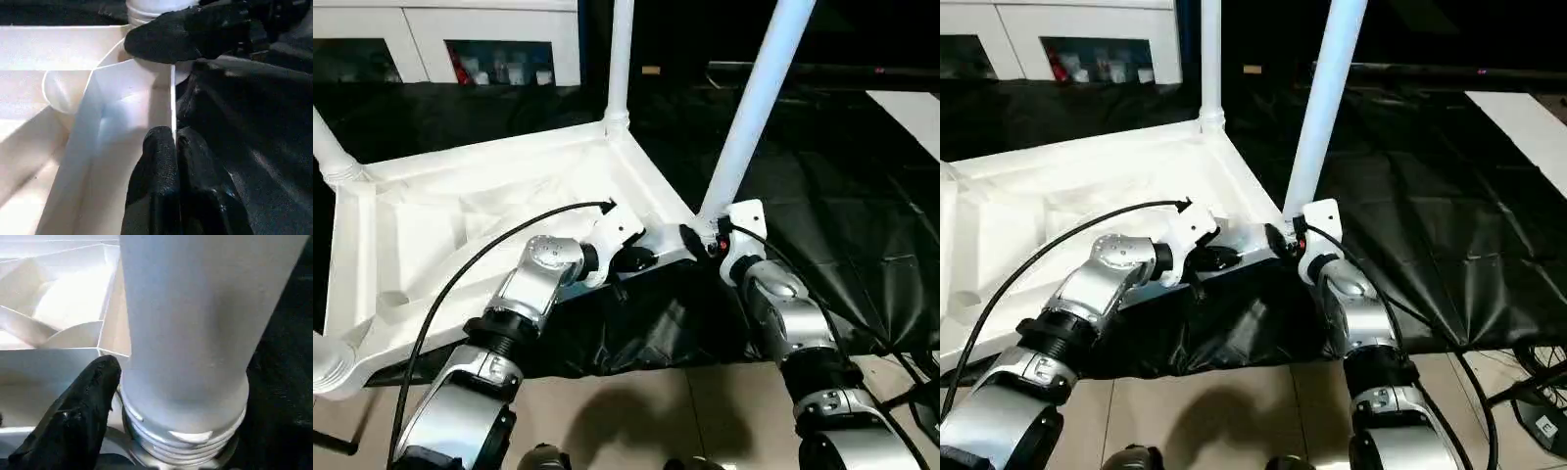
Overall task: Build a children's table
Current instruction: Rotate leg to tighten
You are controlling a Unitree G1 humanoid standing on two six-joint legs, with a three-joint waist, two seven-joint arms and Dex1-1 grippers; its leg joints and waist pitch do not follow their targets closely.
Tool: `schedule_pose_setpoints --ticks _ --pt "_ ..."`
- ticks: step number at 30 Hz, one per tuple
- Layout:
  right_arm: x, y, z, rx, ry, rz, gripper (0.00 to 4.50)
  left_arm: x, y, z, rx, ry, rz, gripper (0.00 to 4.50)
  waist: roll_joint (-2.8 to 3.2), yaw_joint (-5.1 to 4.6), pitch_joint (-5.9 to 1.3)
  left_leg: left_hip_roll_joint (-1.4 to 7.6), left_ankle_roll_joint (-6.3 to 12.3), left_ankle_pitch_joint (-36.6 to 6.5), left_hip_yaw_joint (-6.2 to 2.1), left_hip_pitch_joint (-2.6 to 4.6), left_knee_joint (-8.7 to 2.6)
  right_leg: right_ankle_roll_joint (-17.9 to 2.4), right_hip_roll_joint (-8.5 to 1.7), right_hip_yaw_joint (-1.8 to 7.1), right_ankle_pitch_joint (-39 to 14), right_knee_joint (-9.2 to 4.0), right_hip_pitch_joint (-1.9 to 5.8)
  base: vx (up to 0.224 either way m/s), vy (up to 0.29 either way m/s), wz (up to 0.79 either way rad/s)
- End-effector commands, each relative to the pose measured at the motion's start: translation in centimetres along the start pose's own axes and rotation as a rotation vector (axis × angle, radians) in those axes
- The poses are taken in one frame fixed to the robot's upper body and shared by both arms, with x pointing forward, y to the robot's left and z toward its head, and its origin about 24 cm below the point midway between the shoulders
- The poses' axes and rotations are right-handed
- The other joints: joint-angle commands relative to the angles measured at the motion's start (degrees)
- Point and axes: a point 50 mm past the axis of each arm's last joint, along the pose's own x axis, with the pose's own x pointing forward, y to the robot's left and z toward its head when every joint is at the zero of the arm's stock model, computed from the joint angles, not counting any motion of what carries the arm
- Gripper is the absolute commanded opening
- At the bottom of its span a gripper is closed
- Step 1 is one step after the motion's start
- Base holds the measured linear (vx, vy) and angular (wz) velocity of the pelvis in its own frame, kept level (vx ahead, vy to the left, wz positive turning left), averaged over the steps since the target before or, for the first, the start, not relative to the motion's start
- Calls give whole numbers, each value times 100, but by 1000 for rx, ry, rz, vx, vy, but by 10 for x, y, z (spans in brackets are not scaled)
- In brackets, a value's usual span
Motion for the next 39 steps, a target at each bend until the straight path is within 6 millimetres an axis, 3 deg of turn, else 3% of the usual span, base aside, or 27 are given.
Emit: schedule_pose_setpoints --ticks 1,4,6,9,13,18,28,32,38,39 --pt "9 47 -8 -19 32 250 399 22 -32 32 139 -118 -215 0 -9 -4 -427 100 166 -1613 7 83 -382 -1010 -266 228 -1490 -473 252 0 0 0" --pt "2 38 -8 -67 29 288 399 15 -29 26 167 -91 -243 0 5 12 -430 98 173 -1588 0 80 -387 -1025 -267 225 -1450 -477 263 0 0 0" --pt "-10 28 -8 -118 37 373 399 6 -26 20 181 -69 -284 0 20 33 -452 109 228 -1464 21 102 -357 -1152 -243 236 -1017 -435 266 0 0 0" --pt "-20 23 -8 -155 50 457 399 1 -24 17 183 -58 -317 0 5 31 -456 103 359 -1272 20 71 -346 -1305 -237 222 -615 -384 304 0 0 0" --pt "-40 18 -9 -203 96 621 399 -8 -21 12 186 -37 -363 0 -1 72 -432 115 399 -1467 25 87 -351 -1263 -253 230 -1011 -431 305 0 0 0" --pt "-59 12 -13 -256 199 793 399 -18 -17 7 202 -8 -416 0 -9 91 -416 141 265 -1762 4 93 -385 -1162 -274 225 -1596 -474 276 0 0 0" --pt "-63 13 -8 -270 230 871 326 -26 -11 2 217 27 -443 0 -23 112 -447 130 326 -1442 12 77 -352 -1295 -274 219 -1208 -418 292 0 0 0" --pt "-61 15 -10 -262 232 870 287 -26 -10 2 208 21 -429 0 -34 124 -438 134 291 -1541 14 85 -357 -1254 -286 220 -1435 -438 278 0 0 0" --pt "-53 20 -14 -194 193 782 273 -20 -13 5 162 -36 -377 0 -36 122 -447 139 219 -1570 8 94 -366 -1210 -297 224 -1535 -444 258 0 0 0" --pt "-45 20 -16 -172 176 689 272 -16 -12 7 145 -48 -328 0 -39 106 -439 135 158 -1673 -3 86 -384 -1169 -295 219 -1676 -453 258 0 0 0"
